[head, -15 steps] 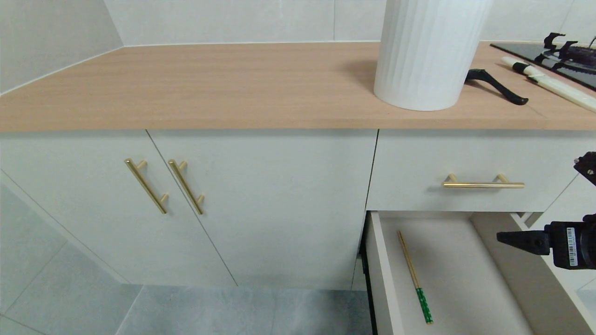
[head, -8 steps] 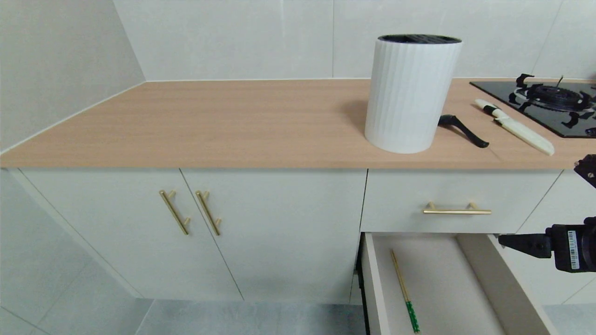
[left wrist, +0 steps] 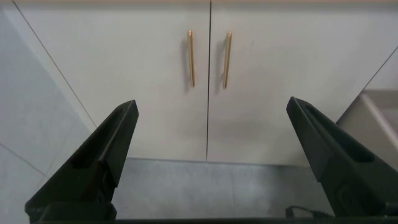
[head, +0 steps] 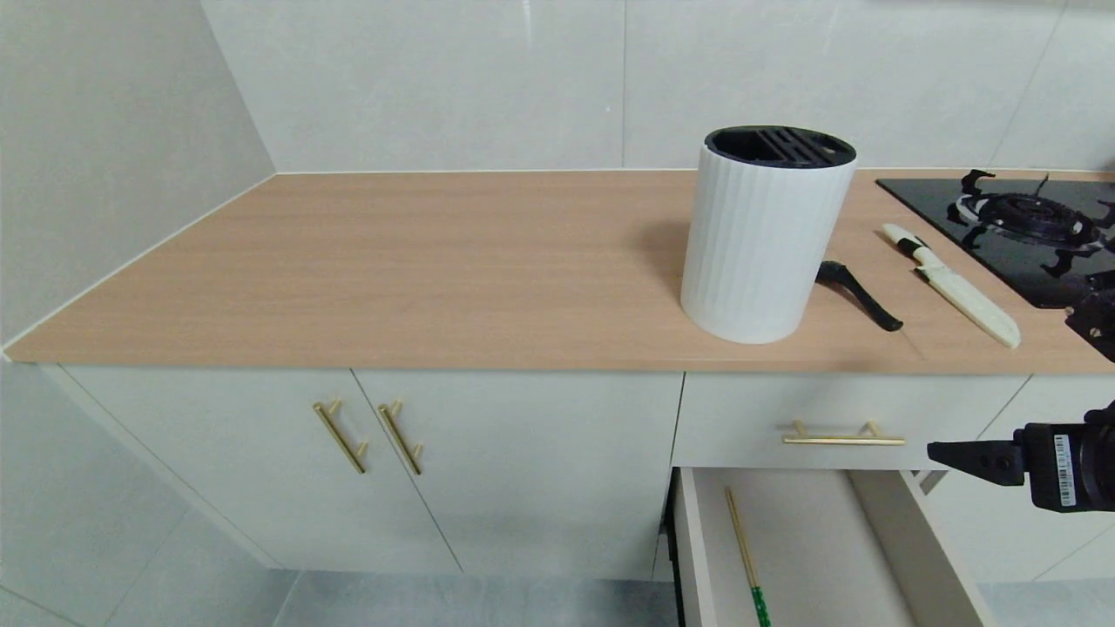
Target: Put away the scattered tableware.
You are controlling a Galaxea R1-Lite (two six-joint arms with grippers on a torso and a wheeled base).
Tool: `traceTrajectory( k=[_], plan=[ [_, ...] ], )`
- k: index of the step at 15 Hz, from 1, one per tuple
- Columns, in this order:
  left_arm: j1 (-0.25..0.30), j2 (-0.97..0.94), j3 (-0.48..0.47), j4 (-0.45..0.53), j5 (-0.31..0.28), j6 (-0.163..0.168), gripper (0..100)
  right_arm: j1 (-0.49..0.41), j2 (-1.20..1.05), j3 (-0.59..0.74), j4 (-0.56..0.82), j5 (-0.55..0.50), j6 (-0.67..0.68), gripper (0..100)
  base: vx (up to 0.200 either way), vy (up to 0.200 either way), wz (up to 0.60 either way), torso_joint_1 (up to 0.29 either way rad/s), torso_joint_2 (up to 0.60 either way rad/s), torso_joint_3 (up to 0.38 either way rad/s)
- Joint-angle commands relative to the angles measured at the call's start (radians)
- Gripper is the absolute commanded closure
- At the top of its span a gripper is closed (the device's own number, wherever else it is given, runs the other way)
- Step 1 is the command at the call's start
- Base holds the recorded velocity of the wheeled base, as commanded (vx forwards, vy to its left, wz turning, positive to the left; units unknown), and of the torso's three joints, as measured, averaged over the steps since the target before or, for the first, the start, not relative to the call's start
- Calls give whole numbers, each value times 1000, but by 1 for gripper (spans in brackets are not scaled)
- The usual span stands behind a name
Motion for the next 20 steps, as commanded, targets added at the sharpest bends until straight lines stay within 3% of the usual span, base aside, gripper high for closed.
traceTrajectory(
  k=[1,6,9,10,14,18,20],
  plan=[
    [0,2,0,0,0,-1,0,2,4,4,-5,0,-1,0,0,0,0,242,-520,-266],
    [0,2,0,0,0,-1,0,2,39,88,-140,-6,-75,0,0,0,0,129,-270,-138],
    [0,2,0,0,0,-1,0,-16,104,121,-329,20,-99,0,0,0,0,0,0,0],
    [0,2,0,0,0,-1,0,-118,168,76,-421,120,-116,0,0,0,0,0,0,0],
    [0,2,0,0,0,-1,0,-308,357,-65,-536,388,-270,0,0,0,0,0,0,0],
    [0,2,0,0,0,-1,0,-331,548,-241,-613,405,-320,0,0,0,0,0,0,0],
    [0,2,0,0,0,-1,0,-325,599,-263,-618,413,-322,0,0,0,0,0,0,0]
  ],
)
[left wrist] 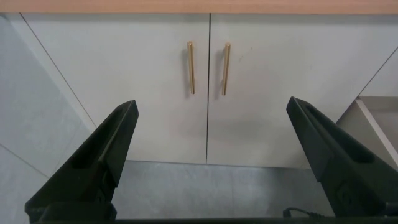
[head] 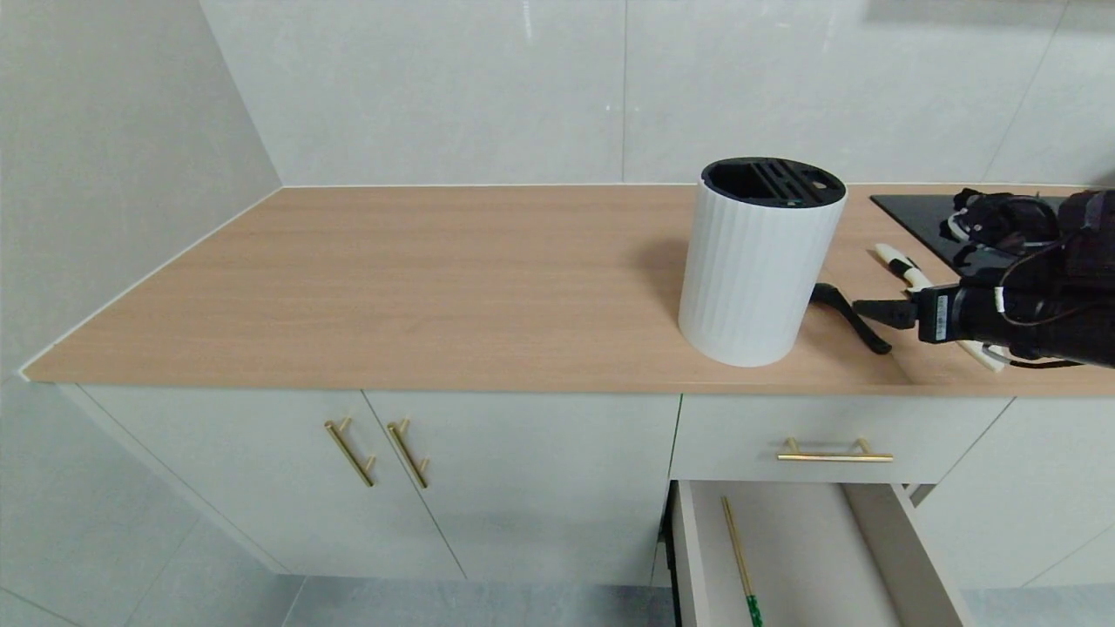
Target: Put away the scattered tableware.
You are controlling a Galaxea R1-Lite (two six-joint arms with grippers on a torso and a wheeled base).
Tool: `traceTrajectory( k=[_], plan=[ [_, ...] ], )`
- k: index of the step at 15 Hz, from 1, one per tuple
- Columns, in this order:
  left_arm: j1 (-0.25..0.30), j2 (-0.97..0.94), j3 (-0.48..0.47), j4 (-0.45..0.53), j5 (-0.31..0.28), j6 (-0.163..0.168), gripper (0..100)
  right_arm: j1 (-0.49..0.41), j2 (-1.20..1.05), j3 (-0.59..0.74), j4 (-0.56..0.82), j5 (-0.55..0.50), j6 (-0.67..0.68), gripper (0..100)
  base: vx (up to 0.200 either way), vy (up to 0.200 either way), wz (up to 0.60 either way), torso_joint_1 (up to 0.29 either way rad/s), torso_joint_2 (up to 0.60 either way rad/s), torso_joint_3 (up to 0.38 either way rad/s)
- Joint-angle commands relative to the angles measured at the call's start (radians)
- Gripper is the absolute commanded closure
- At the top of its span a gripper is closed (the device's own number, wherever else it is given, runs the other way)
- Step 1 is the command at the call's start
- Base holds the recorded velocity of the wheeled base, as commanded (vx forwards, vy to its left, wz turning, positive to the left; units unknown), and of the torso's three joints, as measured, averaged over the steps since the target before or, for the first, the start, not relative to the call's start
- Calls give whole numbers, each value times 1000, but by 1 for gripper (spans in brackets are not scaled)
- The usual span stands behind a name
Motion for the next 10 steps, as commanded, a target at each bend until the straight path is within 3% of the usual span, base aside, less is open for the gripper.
traceTrajectory(
  k=[1,5,10],
  plan=[
    [0,2,0,0,0,0,0,4,114,-31,-19,-1,-5,0,0,0,0,0,0,0],
    [0,2,0,0,0,0,0,2,158,-22,-98,-1,-4,0,0,0,0,0,0,0],
    [0,2,0,0,0,0,0,4,190,-33,-102,-4,-2,0,0,0,0,0,0,0]
  ],
)
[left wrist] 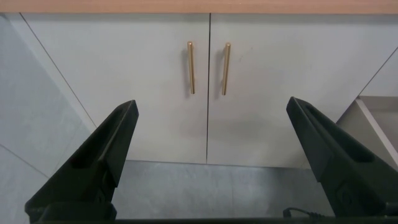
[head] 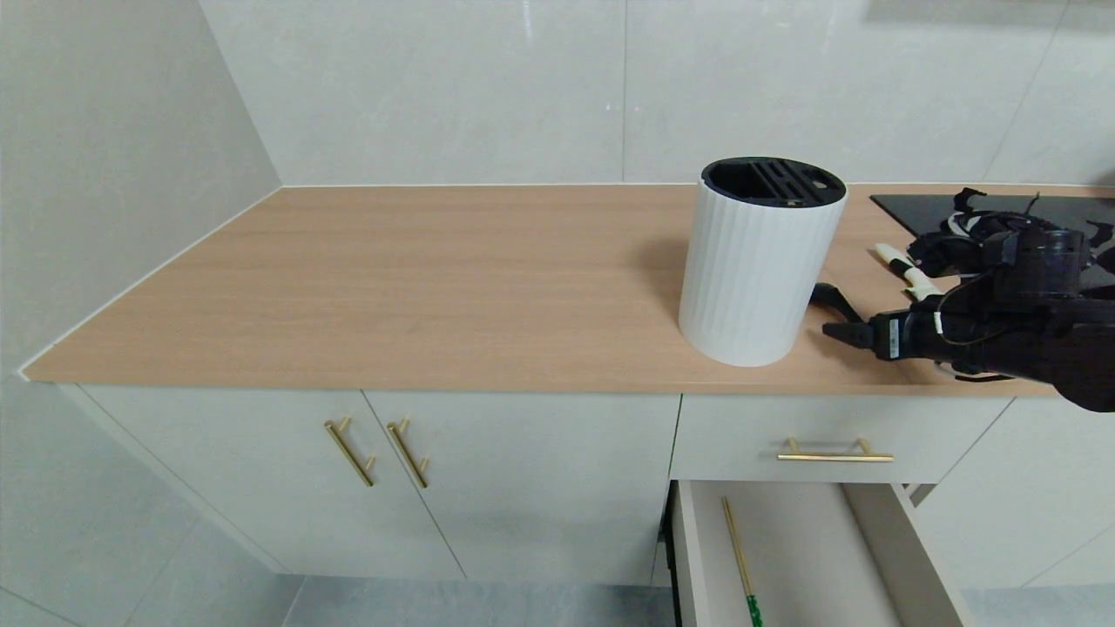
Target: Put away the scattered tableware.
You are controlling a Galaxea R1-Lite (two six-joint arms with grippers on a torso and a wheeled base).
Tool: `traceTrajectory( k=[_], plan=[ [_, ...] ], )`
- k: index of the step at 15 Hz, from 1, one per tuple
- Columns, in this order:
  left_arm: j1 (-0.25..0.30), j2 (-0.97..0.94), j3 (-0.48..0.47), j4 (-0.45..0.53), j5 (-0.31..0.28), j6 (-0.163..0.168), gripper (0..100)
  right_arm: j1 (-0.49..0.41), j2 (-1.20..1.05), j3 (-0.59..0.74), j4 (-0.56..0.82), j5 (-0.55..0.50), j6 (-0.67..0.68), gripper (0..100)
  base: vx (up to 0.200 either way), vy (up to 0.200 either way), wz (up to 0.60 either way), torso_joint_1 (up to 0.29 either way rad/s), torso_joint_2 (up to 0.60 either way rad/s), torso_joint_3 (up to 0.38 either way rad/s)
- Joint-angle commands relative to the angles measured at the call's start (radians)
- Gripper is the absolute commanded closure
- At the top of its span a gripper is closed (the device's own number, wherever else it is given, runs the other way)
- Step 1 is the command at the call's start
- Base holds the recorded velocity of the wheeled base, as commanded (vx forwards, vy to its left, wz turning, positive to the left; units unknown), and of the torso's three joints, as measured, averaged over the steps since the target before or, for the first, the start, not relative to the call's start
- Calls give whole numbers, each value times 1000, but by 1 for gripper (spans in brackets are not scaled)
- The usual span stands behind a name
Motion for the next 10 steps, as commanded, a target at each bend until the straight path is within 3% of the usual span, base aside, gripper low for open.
traceTrajectory(
  k=[1,10],
  plan=[
    [0,2,0,0,1,-1,0,1,16,-3,-1,0,1,0,0,0,0,0,0,0],
    [0,2,0,0,1,-1,0,4,42,3,-33,-47,-9,0,0,0,0,0,0,0]
  ],
)
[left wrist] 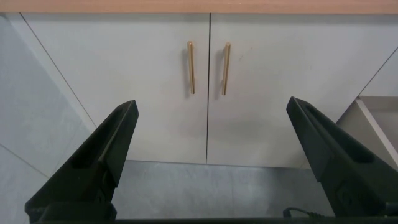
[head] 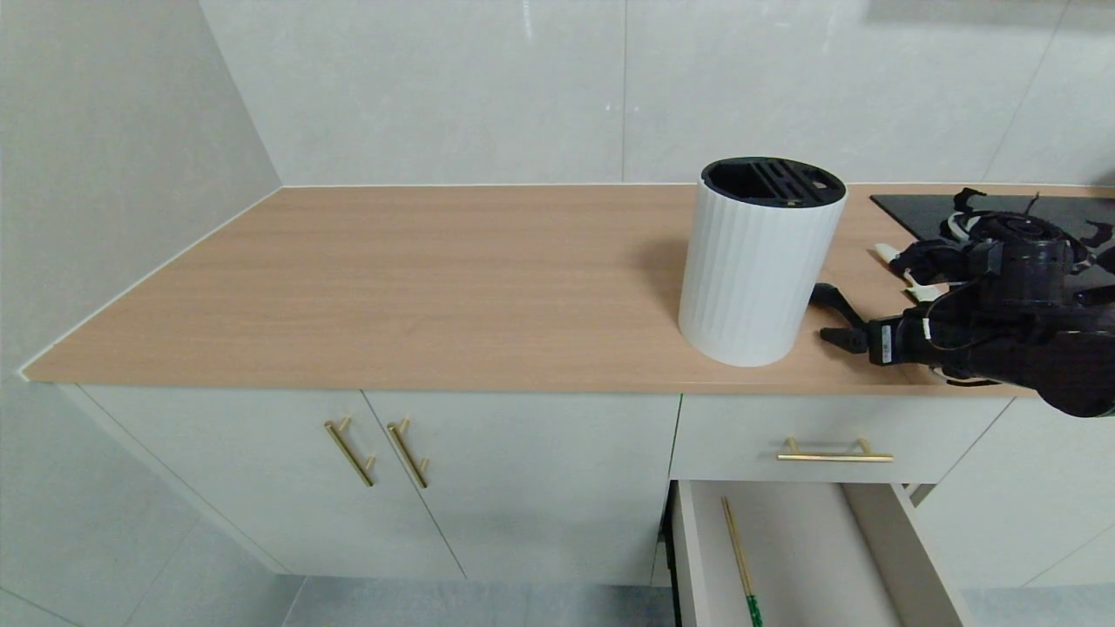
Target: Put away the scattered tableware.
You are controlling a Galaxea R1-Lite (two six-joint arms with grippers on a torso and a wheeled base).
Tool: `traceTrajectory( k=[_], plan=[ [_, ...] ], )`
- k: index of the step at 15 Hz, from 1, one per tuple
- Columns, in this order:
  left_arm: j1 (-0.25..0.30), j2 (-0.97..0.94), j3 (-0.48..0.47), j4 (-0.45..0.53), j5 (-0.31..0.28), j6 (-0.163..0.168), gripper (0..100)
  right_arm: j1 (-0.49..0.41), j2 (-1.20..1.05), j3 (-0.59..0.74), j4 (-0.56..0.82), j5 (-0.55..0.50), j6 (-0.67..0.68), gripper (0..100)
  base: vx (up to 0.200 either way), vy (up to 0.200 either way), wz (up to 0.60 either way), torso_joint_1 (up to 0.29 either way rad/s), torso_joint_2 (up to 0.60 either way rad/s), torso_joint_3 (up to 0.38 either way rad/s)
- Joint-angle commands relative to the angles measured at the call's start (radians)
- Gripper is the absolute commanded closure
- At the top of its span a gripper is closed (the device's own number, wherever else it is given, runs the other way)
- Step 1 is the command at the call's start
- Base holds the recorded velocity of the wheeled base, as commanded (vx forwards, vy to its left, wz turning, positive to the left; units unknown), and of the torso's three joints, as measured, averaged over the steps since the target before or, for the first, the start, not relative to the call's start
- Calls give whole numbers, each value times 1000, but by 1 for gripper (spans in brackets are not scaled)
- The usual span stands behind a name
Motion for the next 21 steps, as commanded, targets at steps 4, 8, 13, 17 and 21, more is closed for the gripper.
traceTrajectory(
  k=[4,8,13,17,21],
  plan=[
    [1,2,0,0,0,-1,0,0,11,1,2,-1,-18,0,0,0,0,0,0,0],
    [1,2,0,0,0,-1,0,5,12,1,2,-3,-18,100,0,0,0,0,0,0],
    [1,2,0,0,2,-1,0,9,11,1,-12,-9,-16,100,0,0,0,0,0,0],
    [1,2,0,0,0,-1,0,14,3,1,-12,-18,-7,100,0,0,0,0,0,0],
    [1,2,0,0,0,-1,0,18,-57,4,-3,-53,68,100,0,0,0,0,0,0]
  ],
)
